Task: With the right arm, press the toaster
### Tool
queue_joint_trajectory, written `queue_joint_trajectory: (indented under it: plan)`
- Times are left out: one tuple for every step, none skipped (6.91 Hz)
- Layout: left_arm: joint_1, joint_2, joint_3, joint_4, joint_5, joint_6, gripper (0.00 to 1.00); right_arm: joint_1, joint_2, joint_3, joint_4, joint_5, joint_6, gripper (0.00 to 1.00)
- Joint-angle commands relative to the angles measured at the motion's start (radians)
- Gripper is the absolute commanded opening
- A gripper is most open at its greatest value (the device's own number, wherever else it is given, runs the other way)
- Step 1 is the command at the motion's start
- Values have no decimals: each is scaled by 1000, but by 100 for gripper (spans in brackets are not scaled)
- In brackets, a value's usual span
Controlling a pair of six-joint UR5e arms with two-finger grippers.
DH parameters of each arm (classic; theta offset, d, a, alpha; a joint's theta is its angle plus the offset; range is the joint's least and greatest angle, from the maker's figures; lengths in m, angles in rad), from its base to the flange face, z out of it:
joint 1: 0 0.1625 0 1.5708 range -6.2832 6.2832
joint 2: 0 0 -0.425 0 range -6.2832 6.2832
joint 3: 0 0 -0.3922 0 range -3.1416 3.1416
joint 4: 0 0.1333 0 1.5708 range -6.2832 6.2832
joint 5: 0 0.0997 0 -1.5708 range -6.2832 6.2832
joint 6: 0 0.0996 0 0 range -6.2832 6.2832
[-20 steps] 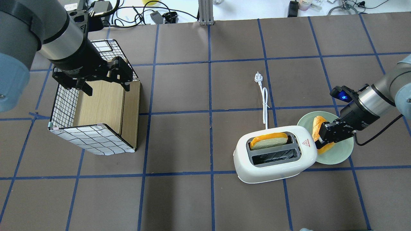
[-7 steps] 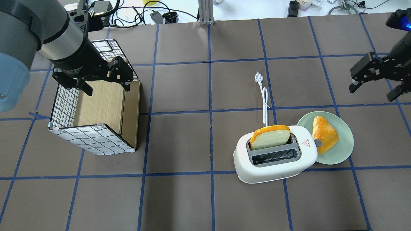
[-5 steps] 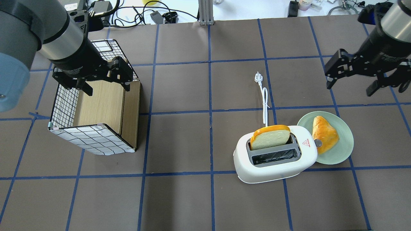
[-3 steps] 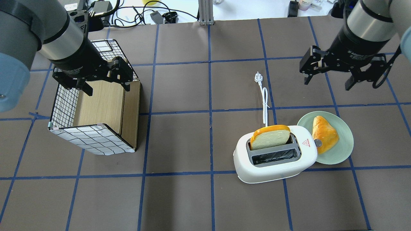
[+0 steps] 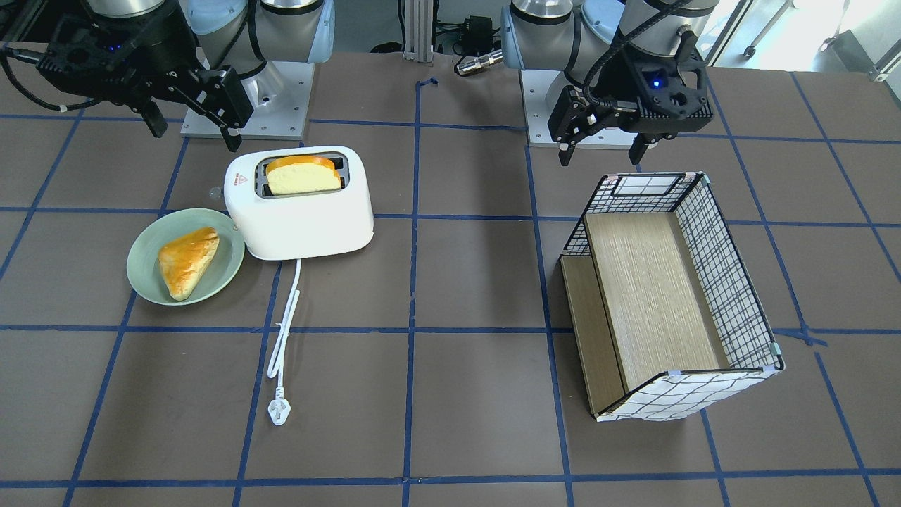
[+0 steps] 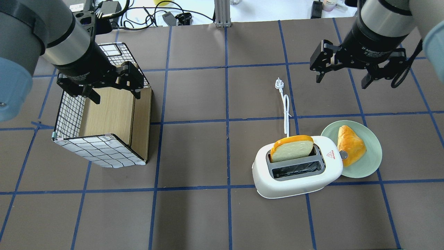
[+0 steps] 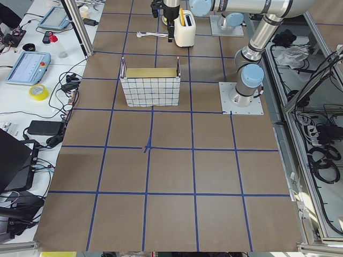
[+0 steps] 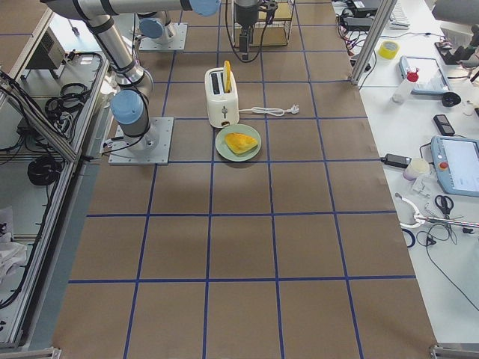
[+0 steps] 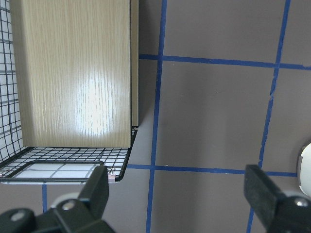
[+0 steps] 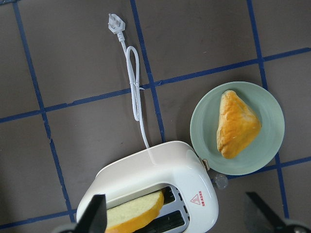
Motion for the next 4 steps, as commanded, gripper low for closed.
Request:
queue_joint_trajectory:
  plan:
    - [0, 0, 1, 0, 0, 0, 100, 17, 11, 4, -4, 0, 18, 100]
    - [0, 0, 1, 0, 0, 0, 100, 17, 23, 4, -19, 0, 18, 100]
    - [0, 0, 1, 0, 1, 0, 100, 17, 24, 6, -19, -2, 20, 100]
    - [0, 0, 1, 0, 2, 0, 100, 17, 24, 6, -19, 0, 20, 100]
